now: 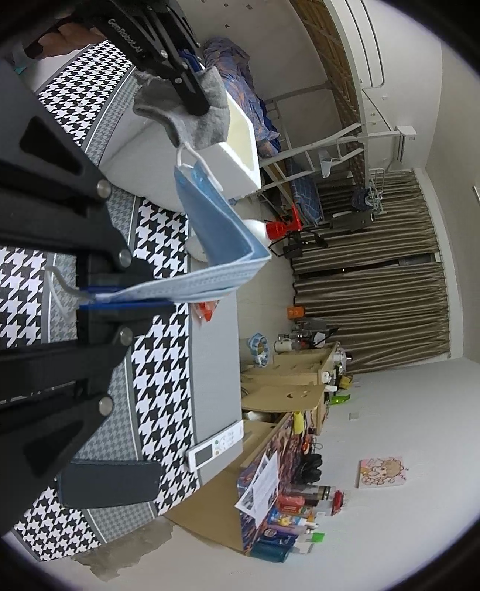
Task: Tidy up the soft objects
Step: 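Lift and carry the sock in the left and mask in the right to the foam box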
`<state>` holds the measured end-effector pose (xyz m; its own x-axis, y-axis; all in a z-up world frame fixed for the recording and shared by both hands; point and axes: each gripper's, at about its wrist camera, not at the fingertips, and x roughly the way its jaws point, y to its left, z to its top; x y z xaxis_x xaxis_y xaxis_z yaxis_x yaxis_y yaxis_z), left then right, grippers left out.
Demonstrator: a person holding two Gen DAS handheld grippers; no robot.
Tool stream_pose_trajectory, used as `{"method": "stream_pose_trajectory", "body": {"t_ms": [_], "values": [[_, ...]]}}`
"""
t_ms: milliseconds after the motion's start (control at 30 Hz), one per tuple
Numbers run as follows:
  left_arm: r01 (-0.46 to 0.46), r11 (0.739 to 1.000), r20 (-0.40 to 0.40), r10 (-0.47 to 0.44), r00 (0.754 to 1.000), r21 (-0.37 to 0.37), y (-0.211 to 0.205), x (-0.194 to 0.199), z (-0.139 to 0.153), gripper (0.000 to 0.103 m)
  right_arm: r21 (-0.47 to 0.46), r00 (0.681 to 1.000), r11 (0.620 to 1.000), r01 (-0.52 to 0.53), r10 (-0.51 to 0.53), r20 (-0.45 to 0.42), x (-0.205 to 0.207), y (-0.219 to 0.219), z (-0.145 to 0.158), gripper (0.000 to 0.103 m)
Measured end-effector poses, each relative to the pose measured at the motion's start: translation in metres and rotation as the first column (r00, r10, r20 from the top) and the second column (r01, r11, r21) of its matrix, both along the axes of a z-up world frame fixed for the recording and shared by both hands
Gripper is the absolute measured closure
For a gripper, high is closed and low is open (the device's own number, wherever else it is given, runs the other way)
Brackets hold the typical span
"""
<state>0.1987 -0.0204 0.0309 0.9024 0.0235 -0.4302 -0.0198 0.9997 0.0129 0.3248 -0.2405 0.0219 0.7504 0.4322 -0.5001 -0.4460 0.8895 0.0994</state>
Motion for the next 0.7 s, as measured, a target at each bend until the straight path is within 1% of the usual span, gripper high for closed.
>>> {"method": "stream_pose_trajectory", "body": {"t_ms": [400,700], "values": [[-0.024,1.0,0.05,0.025,0.998,-0.005,0.014,-0.001,0.017,0.084,0.02,0.999,1.0,-0.018,0.018,0.039,-0.001,0.013,0.017,0.096],[-0.053,0.999,0.062,0.053,0.997,-0.004,0.03,0.004,0.024,0.084,0.023,0.998,0.999,-0.037,0.035,0.054,0.003,0.028,0.026,0.096]]}}
